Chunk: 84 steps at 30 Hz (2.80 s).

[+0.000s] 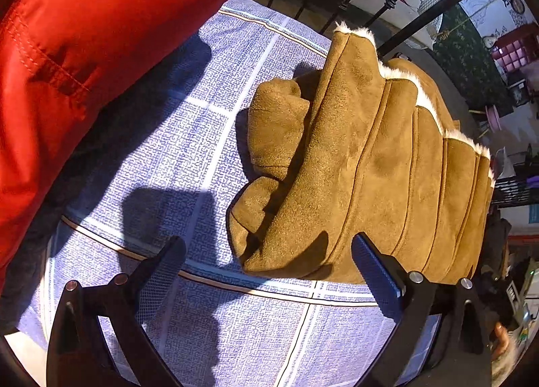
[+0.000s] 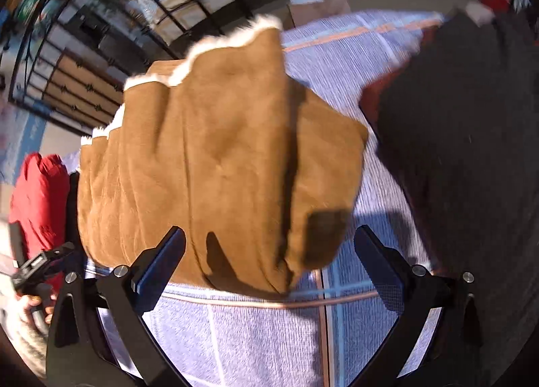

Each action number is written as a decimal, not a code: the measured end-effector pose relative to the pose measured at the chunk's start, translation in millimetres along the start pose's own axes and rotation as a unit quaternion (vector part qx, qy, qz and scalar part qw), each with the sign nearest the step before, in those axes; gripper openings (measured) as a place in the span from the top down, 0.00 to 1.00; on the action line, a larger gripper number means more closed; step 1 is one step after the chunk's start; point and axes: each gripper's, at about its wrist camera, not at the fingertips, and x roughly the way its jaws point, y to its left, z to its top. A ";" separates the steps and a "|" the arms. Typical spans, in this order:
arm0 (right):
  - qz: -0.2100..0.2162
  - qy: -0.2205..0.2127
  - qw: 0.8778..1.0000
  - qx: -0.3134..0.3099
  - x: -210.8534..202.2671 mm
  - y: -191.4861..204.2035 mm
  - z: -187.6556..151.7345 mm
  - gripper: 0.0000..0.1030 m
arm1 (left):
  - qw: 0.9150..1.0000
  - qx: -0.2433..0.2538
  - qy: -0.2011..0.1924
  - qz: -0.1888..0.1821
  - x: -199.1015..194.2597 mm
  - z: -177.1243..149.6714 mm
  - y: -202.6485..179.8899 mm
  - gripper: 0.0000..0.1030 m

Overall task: Fold large clothes
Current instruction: 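Grasp the folded jacket's edge with both grippers and lift it, then carry the folded jacket with both grippers onto the red padded jacket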

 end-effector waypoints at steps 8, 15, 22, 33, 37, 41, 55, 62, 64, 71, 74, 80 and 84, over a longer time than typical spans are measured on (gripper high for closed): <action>0.110 0.033 0.987 0.112 20.5 -46.5 -10.4 0.04 | 1.000 0.012 0.014 -0.006 29.6 29.9 -4.9 0.06; 0.147 0.043 0.975 0.161 54.6 -58.1 -7.7 0.04 | 0.999 0.025 0.015 -0.016 48.7 50.2 -16.7 0.06; 0.170 0.043 0.970 0.168 78.3 -58.4 2.6 0.04 | 0.999 0.037 0.022 -0.033 68.4 79.7 -22.4 0.05; 0.164 0.027 0.963 0.212 97.6 -52.8 14.9 0.04 | 0.997 0.034 0.042 -0.049 87.3 94.6 -23.0 0.05; 0.156 0.031 0.963 0.216 95.6 -52.1 19.2 0.04 | 0.998 0.035 0.031 -0.037 81.1 90.7 -32.6 0.17; 0.143 0.023 0.966 0.213 87.6 -44.9 19.3 0.09 | 0.999 0.049 0.010 -0.015 65.8 84.5 -44.8 0.37; 0.162 0.007 0.967 0.197 6.3 -35.1 -20.7 0.38 | 0.987 0.137 -0.073 -0.046 -62.0 30.5 -103.3 0.64; 0.185 -0.012 0.961 0.207 -41.1 -43.4 -73.2 0.39 | 0.973 0.190 -0.101 -0.081 -124.6 7.2 -137.5 0.65; 0.191 -0.026 0.963 0.190 -52.1 -33.0 -74.9 0.39 | 0.968 0.194 -0.128 -0.092 -150.6 1.6 -141.9 0.65; 0.257 -0.038 0.963 0.065 -67.8 68.8 -27.0 0.39 | 0.946 0.146 -0.277 -0.088 -281.2 -28.1 -78.9 0.65; 0.297 -0.018 0.954 -0.025 -60.9 154.3 2.5 0.39 | 0.936 0.078 -0.339 -0.050 -336.3 -60.2 -16.8 0.65; 0.363 0.053 0.903 -0.225 -28.1 388.7 26.0 0.39 | 0.906 -0.097 -0.410 0.042 -417.0 -141.3 117.5 0.65; 0.373 0.113 0.861 -0.326 20.4 539.1 2.4 0.39 | 0.886 -0.181 -0.418 0.088 -423.4 -168.9 182.2 0.65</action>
